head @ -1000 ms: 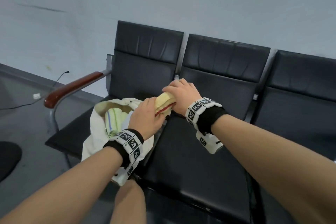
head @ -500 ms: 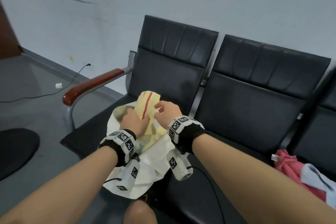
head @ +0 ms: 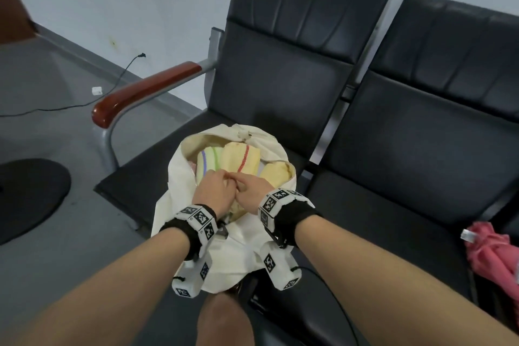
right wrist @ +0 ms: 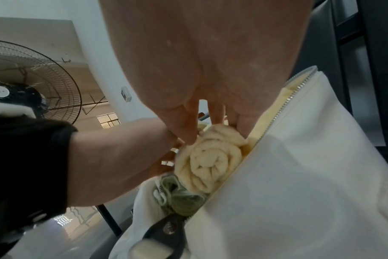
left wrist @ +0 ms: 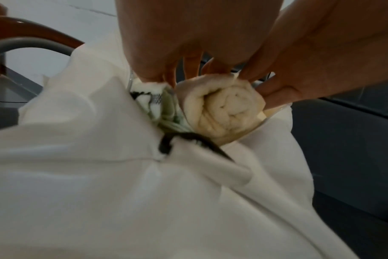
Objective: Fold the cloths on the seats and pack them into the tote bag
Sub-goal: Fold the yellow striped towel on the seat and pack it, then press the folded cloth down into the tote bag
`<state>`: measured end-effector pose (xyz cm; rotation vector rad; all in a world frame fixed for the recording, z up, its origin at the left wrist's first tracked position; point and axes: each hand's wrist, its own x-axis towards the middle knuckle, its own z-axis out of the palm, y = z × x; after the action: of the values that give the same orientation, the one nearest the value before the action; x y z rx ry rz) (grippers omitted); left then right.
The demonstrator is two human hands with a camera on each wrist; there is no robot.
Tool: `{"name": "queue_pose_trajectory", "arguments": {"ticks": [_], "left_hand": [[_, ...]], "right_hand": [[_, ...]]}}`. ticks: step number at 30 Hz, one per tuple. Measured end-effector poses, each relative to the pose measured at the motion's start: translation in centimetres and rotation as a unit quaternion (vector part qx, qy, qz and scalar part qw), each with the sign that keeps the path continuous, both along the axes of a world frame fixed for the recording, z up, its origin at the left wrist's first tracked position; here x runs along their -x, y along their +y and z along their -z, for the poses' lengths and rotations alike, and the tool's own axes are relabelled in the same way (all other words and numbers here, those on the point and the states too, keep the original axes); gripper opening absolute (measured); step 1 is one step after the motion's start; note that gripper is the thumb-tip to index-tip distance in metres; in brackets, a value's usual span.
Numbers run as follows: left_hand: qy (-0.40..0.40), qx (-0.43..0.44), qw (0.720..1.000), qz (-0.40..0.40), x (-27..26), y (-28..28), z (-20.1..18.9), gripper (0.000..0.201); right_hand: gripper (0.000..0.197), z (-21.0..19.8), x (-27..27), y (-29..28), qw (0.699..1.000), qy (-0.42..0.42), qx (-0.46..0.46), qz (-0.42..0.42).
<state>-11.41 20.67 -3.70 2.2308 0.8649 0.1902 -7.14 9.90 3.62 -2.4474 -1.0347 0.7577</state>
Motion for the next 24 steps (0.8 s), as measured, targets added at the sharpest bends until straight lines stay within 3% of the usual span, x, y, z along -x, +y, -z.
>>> {"name": "queue_pose_trajectory", "arguments": {"ticks": [6,12,24], "left_hand": [[0.04,-0.029,0.998,0.029,0.8,-1.2,-1.4,0.055],[-0.009,-0.099,0.995,0.009,1.2,-5.1,-6.6,0.053],[-0.078,-0.159,0.967,0.182,-1.8,-21.0,-17.5,0.053]], "right_hand": [[0.054,-1.0,-0.1,-1.4,0.999,-0.043,-0.007,0.013],[0.062,-5.4,-0.4,-5.9,0.993,-0.101,-0.015,0.063],[0.059,-15.6,0.2,-24.1,0.959,-0.157,-0.095,0.216]]}}
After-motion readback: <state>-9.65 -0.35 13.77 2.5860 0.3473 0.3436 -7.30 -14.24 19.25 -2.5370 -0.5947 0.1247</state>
